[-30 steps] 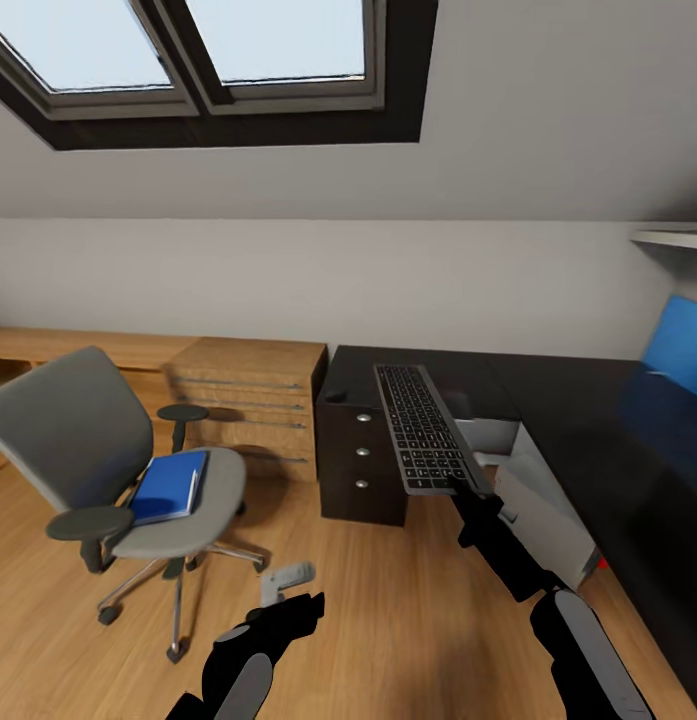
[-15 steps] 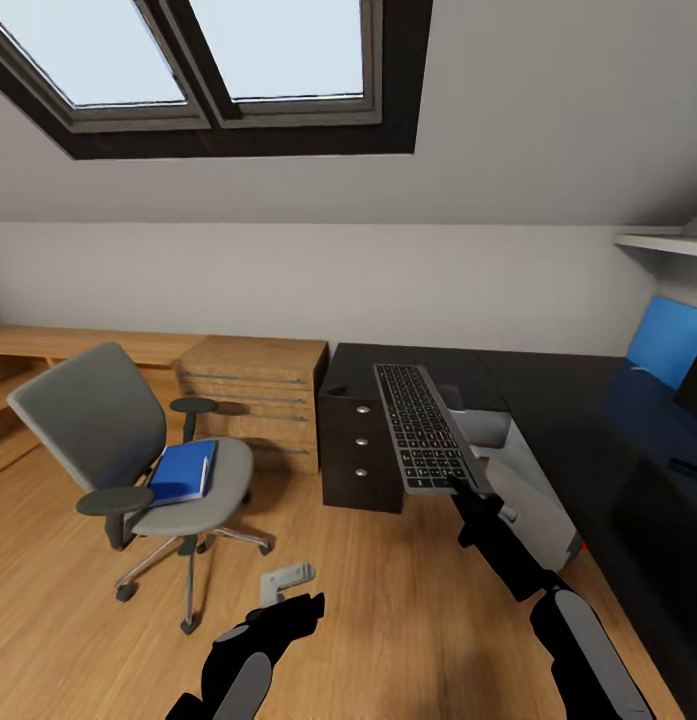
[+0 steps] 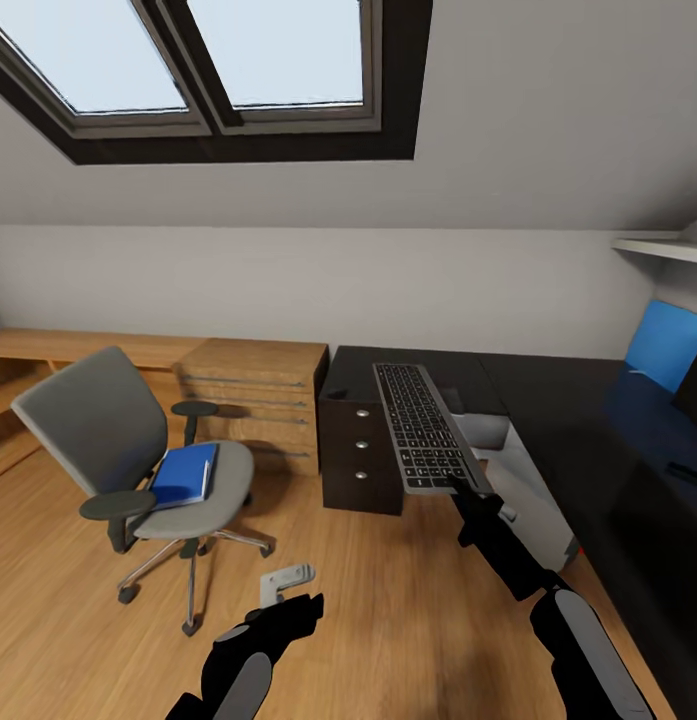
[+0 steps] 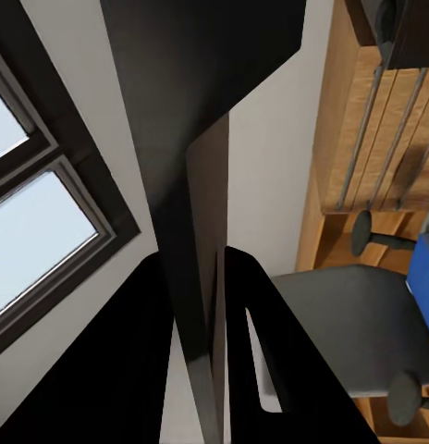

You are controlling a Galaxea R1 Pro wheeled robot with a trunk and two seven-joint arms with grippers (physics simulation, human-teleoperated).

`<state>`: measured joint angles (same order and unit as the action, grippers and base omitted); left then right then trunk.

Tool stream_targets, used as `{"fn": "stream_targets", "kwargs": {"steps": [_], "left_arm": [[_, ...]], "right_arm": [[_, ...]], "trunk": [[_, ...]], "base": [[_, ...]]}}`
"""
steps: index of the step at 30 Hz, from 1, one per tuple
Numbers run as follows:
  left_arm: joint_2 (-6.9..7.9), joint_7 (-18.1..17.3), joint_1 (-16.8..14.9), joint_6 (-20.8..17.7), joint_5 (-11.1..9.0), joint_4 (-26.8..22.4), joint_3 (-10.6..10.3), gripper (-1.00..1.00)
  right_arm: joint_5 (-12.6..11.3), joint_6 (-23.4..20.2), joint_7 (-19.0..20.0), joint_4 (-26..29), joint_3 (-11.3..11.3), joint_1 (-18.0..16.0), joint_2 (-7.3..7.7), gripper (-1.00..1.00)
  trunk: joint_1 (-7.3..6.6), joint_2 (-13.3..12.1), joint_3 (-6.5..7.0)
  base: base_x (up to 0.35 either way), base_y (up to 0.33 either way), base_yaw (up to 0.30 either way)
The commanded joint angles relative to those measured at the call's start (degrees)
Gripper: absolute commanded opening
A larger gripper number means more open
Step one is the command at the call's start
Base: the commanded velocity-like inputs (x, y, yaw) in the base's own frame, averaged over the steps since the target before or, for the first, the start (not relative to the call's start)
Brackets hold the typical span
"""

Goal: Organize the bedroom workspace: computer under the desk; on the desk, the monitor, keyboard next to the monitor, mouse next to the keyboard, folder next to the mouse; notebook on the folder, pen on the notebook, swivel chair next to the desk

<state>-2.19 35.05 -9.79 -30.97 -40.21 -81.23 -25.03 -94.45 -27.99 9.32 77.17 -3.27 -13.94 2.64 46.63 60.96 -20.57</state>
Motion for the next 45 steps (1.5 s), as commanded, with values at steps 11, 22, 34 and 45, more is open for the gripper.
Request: {"fn": "stream_targets", "kwargs": {"steps": [11, 22, 34, 45], "left_arm": [[-0.17, 0.6, -0.1, -0.1, -0.5, 0.0, -0.6, 1.00], [-0.18, 0.6, -0.1, -0.1, -0.6, 0.0, -0.6, 1.00], [-0.18, 0.6, -0.1, -0.1, -0.5, 0.0, -0.5, 1.00], [0.00, 0.7, -0.1, 0.3, -0.2, 0.0, -0.4, 1.00]], "right_arm": [[-0.3, -0.2, -5.5, -0.1, -1.2, 0.0, 0.02, -1.00], [-0.3, -0.1, -8.4, -0.2, -3.0, 0.0, 0.00, -1.00], [-0.5, -0.1, -8.5, -0.3, -3.7, 0.0, 0.00, -1.00], [-0.5, -0.2, -8.3, -0.3, -3.6, 0.0, 0.10, -1.00]], "trunk": [[-2.42, -4.4, 1.91], [-4.83, -8.8, 3.89], [-7.47, -13.6, 6.04], [-7.47, -13.6, 6.04]], "base": [[-0.066, -0.034, 0.000], [-0.275, -0.169, 0.000], [-0.279, -0.180, 0.000], [-0.056, -0.042, 0.000]]}}
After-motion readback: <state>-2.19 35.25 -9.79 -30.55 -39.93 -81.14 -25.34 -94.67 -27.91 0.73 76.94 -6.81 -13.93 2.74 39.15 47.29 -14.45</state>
